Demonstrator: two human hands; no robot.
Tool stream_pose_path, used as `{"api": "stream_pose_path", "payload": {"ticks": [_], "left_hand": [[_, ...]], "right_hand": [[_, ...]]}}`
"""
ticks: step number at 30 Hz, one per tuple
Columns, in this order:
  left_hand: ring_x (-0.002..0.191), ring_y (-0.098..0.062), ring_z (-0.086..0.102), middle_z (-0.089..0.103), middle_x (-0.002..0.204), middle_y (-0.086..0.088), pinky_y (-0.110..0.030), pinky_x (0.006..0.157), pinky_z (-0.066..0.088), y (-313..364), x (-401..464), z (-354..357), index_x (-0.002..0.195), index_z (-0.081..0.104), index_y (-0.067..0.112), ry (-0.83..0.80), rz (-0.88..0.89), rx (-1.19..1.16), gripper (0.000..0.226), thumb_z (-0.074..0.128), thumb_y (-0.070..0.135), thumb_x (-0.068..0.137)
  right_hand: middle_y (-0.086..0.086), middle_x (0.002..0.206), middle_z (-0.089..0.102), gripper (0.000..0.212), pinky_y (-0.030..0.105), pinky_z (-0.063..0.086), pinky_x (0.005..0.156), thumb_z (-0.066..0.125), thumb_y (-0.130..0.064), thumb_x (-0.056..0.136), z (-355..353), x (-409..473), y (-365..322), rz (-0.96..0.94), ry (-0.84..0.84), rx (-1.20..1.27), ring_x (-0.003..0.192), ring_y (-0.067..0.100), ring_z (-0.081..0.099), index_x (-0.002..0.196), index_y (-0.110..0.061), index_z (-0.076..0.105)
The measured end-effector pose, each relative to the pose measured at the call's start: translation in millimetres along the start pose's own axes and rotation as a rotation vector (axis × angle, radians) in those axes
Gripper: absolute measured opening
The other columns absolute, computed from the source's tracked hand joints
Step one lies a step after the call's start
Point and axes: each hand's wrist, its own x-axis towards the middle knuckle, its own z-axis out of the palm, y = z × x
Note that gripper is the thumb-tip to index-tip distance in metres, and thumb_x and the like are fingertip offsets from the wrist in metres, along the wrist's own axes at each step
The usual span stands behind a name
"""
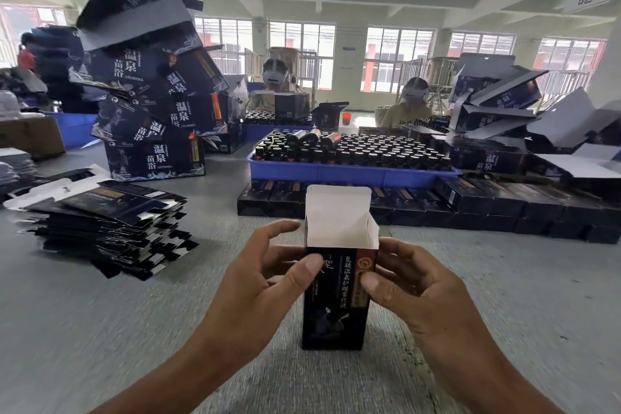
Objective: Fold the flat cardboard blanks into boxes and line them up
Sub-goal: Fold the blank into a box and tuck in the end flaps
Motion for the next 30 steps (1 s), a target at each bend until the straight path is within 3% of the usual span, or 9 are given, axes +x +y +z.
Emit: {"api": "stream_pose_path", "payload": {"ticks": [5,8,12,14,19,22,24,27,30], "left_hand": [[0.103,-0.007,0.070,0.069,0.120,0.021,-0.018,0.067,0.055,4,-4,5,0.121,0.054,0.057,0.023,0.134,0.079,0.040,0.065,0.046,0.084],[0.107,-0.002,0.068,0.062,0.128,0.030,-0.019,0.067,0.057,2,-4,4,0.125,0.056,0.055,0.026,0.157,0.136,0.041,0.063,0.047,0.086],[0.106,-0.004,0.068,0.064,0.125,0.027,-0.027,0.069,0.061,0,-3,2,0.123,0.060,0.052,0.003,0.144,0.162,0.036,0.063,0.046,0.087],[0.103,-0.003,0.069,0.067,0.120,0.026,-0.029,0.069,0.061,1,-2,2,0.121,0.061,0.052,-0.004,0.145,0.164,0.034,0.063,0.044,0.088],[0.098,-0.006,0.071,0.075,0.106,0.015,-0.013,0.073,0.053,4,-3,0,0.119,0.063,0.050,-0.048,0.140,0.124,0.031,0.063,0.038,0.090],[0.096,-0.002,0.070,0.073,0.112,0.010,-0.013,0.074,0.053,5,-2,0,0.118,0.066,0.046,-0.024,0.150,0.124,0.024,0.065,0.043,0.094],[0.108,-0.007,0.068,0.066,0.125,0.013,-0.022,0.081,0.056,6,-1,1,0.114,0.067,0.043,0.009,0.181,0.142,0.023,0.062,0.048,0.092],[0.116,-0.008,0.065,0.059,0.133,0.021,-0.022,0.083,0.057,9,-2,4,0.110,0.068,0.040,0.038,0.240,0.159,0.022,0.060,0.045,0.090],[0.115,-0.012,0.066,0.062,0.133,0.017,-0.019,0.080,0.056,13,-4,6,0.110,0.068,0.035,0.022,0.286,0.154,0.020,0.060,0.039,0.093]], "right_hand": [[-0.018,0.111,0.074,0.047,0.011,0.055,0.072,0.080,-0.027,0.071,2,-2,-3,-0.075,-0.006,-0.068,0.104,0.000,0.070,0.113,-0.045,0.066],[-0.027,0.115,0.070,0.053,0.009,0.053,0.075,0.075,-0.031,0.075,5,-5,-6,-0.151,-0.020,-0.148,0.108,-0.004,0.067,0.116,-0.061,0.059],[-0.038,0.122,0.062,0.058,0.007,0.051,0.077,0.068,-0.040,0.078,7,-8,-10,-0.223,-0.037,-0.237,0.113,-0.011,0.060,0.123,-0.072,0.049],[-0.040,0.123,0.059,0.056,0.006,0.051,0.076,0.066,-0.044,0.080,7,-9,-11,-0.235,-0.046,-0.264,0.114,-0.013,0.059,0.124,-0.073,0.047],[-0.038,0.122,0.059,0.041,0.000,0.045,0.080,0.057,-0.058,0.086,6,-9,-11,-0.245,-0.045,-0.359,0.115,-0.014,0.057,0.125,-0.071,0.050],[-0.031,0.124,0.062,0.036,0.010,0.051,0.089,0.051,-0.057,0.090,5,-9,-10,-0.252,-0.043,-0.332,0.118,-0.008,0.057,0.124,-0.066,0.056],[-0.026,0.124,0.064,0.034,0.019,0.052,0.095,0.050,-0.055,0.091,5,-9,-10,-0.261,-0.037,-0.321,0.120,-0.004,0.058,0.123,-0.062,0.059],[-0.026,0.127,0.063,0.034,0.014,0.050,0.096,0.052,-0.052,0.091,7,-9,-12,-0.288,-0.028,-0.311,0.124,-0.003,0.057,0.123,-0.056,0.062],[-0.033,0.132,0.058,0.032,0.005,0.046,0.090,0.057,-0.046,0.089,8,-11,-16,-0.330,0.015,-0.274,0.127,-0.010,0.051,0.118,-0.050,0.068]]}}
